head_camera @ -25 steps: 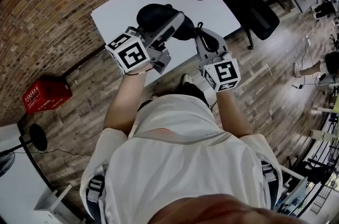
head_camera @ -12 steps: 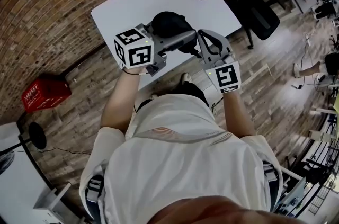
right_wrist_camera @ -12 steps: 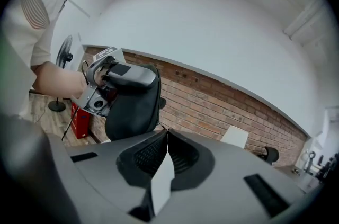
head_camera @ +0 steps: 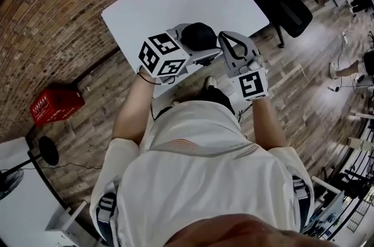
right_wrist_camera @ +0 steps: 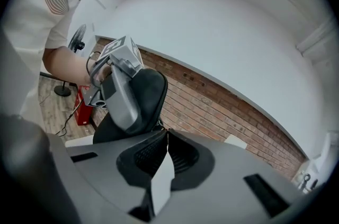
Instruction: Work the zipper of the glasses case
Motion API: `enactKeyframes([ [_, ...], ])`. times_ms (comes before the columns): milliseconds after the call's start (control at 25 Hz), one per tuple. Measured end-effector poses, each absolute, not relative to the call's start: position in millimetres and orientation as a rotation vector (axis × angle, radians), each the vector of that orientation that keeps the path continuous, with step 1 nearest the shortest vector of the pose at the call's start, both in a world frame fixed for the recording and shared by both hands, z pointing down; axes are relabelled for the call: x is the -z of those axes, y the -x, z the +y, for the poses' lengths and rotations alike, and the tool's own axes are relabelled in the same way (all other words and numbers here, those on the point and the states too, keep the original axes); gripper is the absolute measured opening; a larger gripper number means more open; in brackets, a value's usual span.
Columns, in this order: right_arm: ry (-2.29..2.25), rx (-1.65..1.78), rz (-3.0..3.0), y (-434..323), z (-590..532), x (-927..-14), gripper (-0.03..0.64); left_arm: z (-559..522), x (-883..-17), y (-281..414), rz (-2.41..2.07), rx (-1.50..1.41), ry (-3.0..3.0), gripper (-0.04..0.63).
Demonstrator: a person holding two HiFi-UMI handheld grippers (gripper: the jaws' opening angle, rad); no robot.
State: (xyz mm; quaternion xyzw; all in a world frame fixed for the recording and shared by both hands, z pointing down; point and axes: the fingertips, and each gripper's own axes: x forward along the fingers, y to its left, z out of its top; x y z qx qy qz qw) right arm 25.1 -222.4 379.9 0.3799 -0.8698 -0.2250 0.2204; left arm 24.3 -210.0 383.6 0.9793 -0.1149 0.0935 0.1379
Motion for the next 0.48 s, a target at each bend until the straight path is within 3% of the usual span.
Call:
enactKeyframes([
  [280,-1.024,0.724,-2.381,-16,-214,-367,0.055,-199,-433,-27,-0.370,-0.777,-2.950,0.270],
  [480,-0.943,0.893,-2.306,-3,-201,-366,0.058,-191,-456,-24,-0.330,-0.967,-2.915,0.270],
])
